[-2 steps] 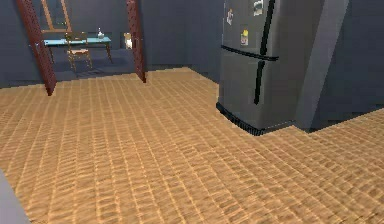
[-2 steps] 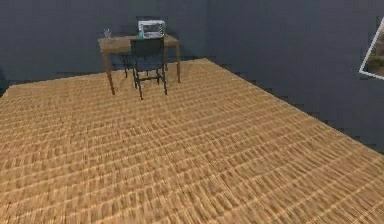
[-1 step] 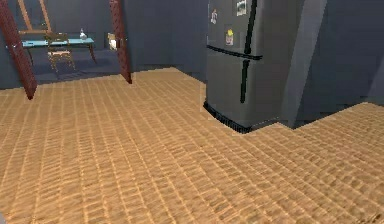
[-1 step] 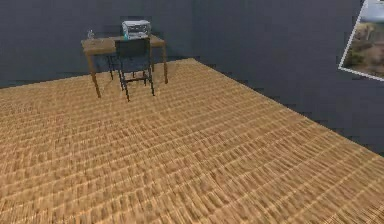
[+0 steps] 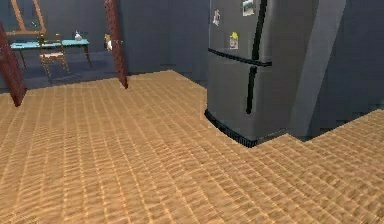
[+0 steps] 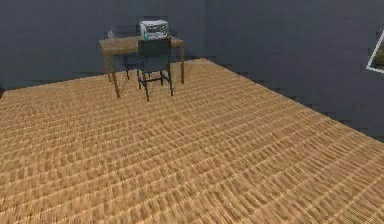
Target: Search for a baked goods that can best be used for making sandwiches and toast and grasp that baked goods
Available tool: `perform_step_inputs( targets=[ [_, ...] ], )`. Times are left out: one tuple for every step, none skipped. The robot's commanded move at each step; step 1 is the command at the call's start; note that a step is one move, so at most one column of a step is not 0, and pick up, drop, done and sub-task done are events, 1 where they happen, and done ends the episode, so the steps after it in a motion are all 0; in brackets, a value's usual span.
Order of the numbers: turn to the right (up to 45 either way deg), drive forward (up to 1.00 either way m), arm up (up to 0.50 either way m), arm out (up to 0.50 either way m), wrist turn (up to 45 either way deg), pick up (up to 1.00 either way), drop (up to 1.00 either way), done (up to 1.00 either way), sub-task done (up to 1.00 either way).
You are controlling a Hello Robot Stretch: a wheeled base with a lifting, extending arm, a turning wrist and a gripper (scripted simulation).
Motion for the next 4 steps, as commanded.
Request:
perform_step_inputs(
  targets=[
    [-27.0, 0.0, 0.0, 0.0, 0.0, 0.0, 0.0, 0.0, 0.0],
    [0.0, 1.0, 0.0, 0.0, 0.0, 0.0, 0.0, 0.0, 0.0],
    [-45.0, 0.0, 0.0, 0.0, 0.0, 0.0, 0.0, 0.0, 0.0],
    [-3.0, 0.0, 0.0, 0.0, 0.0, 0.0, 0.0, 0.0, 0.0]
  ],
)
